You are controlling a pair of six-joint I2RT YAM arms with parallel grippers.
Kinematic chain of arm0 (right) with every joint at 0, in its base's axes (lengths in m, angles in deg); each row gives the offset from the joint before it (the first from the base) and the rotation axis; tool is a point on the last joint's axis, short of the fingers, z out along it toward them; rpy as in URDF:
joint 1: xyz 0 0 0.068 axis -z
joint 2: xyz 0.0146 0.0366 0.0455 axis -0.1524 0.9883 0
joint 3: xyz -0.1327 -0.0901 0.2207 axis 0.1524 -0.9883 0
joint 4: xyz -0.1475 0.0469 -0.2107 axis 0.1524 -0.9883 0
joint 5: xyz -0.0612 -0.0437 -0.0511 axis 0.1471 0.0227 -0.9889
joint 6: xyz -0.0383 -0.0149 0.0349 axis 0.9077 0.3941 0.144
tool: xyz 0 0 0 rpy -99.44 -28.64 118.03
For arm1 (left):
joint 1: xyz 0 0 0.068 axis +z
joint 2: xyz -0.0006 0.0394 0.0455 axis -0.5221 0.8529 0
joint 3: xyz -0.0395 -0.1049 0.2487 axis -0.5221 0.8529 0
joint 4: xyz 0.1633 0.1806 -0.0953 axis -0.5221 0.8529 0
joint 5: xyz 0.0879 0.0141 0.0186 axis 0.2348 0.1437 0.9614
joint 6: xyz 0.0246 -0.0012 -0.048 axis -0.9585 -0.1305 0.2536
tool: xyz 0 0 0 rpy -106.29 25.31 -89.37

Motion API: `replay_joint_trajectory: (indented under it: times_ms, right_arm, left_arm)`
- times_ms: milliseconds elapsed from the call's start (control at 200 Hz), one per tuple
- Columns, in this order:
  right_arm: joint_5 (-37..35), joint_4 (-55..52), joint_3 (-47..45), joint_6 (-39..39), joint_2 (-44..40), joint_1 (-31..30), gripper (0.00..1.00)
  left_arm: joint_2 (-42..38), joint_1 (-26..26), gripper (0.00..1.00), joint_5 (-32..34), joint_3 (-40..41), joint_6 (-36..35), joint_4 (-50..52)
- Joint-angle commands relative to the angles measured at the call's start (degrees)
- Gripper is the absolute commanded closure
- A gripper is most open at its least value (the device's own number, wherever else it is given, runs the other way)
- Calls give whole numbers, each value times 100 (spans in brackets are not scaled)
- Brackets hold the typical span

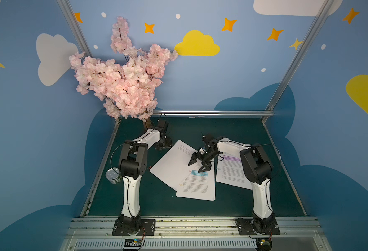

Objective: Unclip the paperclips from the documents
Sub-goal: Adjust the document at the center of the board.

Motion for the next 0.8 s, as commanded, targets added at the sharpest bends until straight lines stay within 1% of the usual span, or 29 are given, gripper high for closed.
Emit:
replay_joint_trajectory:
  times_ms: [0,215,335,441,456,531,661,726,791]
  right_arm:
    - [-312,977,-81,-358,377,-147,13]
    - [-175,1680,-40,-637,625,-320,13]
    - [-112,1852,4,-733,697,-350,13]
    - [-113,1980,57,-776,702,-364,13]
    - [-111,1997,64,-777,709,-360,13]
    - [-88,1987,154,-771,750,-382,13]
    - [-59,1943,218,-760,762,-394,14]
    - [-64,1885,230,-751,747,-387,18]
    - [-30,1851,242,-785,733,-377,27]
  left_arm:
    - [209,-149,31,-560,291,389,144]
    - [-92,-337,30,-1131,895,789,-51]
    - [-178,-424,30,-1437,1137,988,-189]
    - [-249,-482,31,-1451,1241,1076,-232]
    - [-256,-487,31,-1603,1258,1088,-246]
    - [-291,-496,31,-1706,1341,1158,-295]
    - [-357,-497,30,-1730,1424,1185,-353]
    - [-361,-492,30,-1740,1385,1170,-312]
    - [-379,-496,30,-1757,1372,1164,-301]
